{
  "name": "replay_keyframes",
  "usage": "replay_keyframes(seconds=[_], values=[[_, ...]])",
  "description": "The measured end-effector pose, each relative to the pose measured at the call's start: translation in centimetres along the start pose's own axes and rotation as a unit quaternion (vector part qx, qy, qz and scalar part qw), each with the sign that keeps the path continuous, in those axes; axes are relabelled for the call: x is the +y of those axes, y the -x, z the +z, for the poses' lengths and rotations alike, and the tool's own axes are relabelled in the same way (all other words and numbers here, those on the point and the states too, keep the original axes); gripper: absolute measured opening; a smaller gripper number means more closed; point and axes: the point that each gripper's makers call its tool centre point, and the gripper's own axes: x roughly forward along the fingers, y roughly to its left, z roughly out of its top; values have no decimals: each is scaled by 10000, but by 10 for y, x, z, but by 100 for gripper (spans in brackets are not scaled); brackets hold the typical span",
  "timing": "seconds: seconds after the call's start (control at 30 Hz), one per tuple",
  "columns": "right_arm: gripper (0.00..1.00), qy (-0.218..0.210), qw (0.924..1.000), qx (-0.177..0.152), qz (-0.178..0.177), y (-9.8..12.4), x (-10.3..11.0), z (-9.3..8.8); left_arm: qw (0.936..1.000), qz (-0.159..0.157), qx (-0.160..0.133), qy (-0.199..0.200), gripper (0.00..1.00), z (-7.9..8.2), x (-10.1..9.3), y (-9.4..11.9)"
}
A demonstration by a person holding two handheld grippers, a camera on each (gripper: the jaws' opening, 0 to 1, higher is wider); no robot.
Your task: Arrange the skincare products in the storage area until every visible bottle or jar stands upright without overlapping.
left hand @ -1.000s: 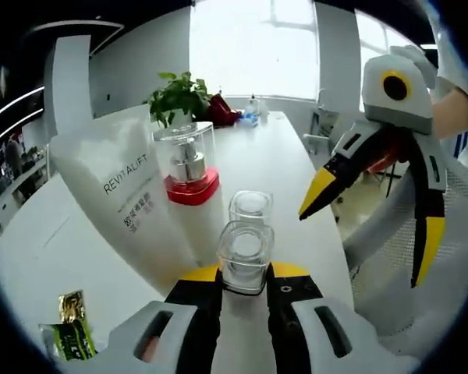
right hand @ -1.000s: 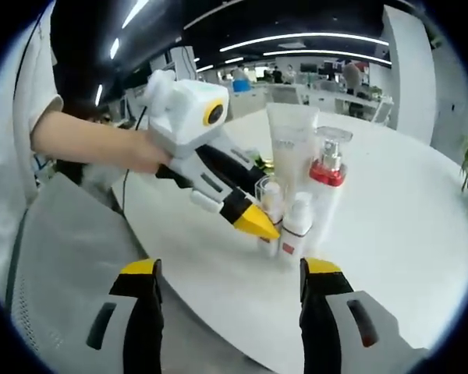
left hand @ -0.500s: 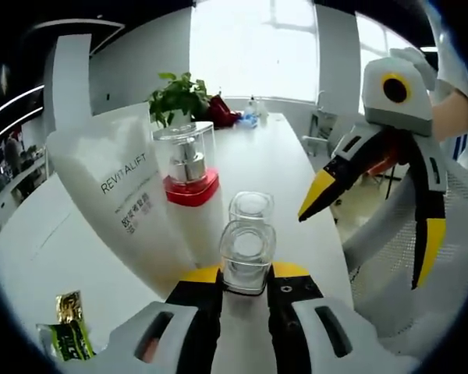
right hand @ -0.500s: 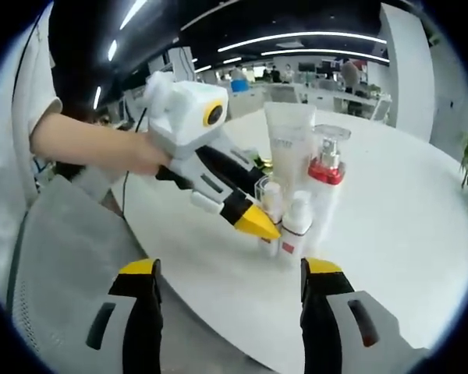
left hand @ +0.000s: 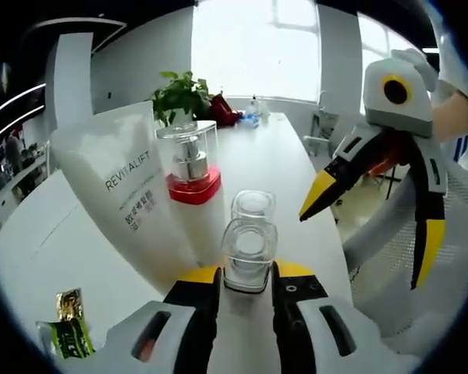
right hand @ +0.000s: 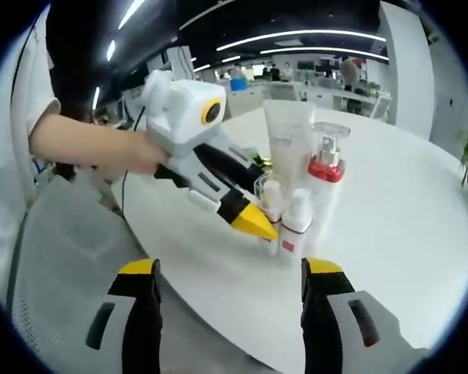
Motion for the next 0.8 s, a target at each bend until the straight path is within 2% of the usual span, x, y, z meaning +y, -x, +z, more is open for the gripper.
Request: replay_keyframes(seconds=[0.5, 0.8], values=[[76, -11, 10000, 18, -39, 0, -2, -1, 9999, 132, 93, 22, 34, -4, -1, 16], [75, 74, 9998, -59, -146, 3, -6, 3, 9994, 263, 181, 117, 37, -7, -6, 42]])
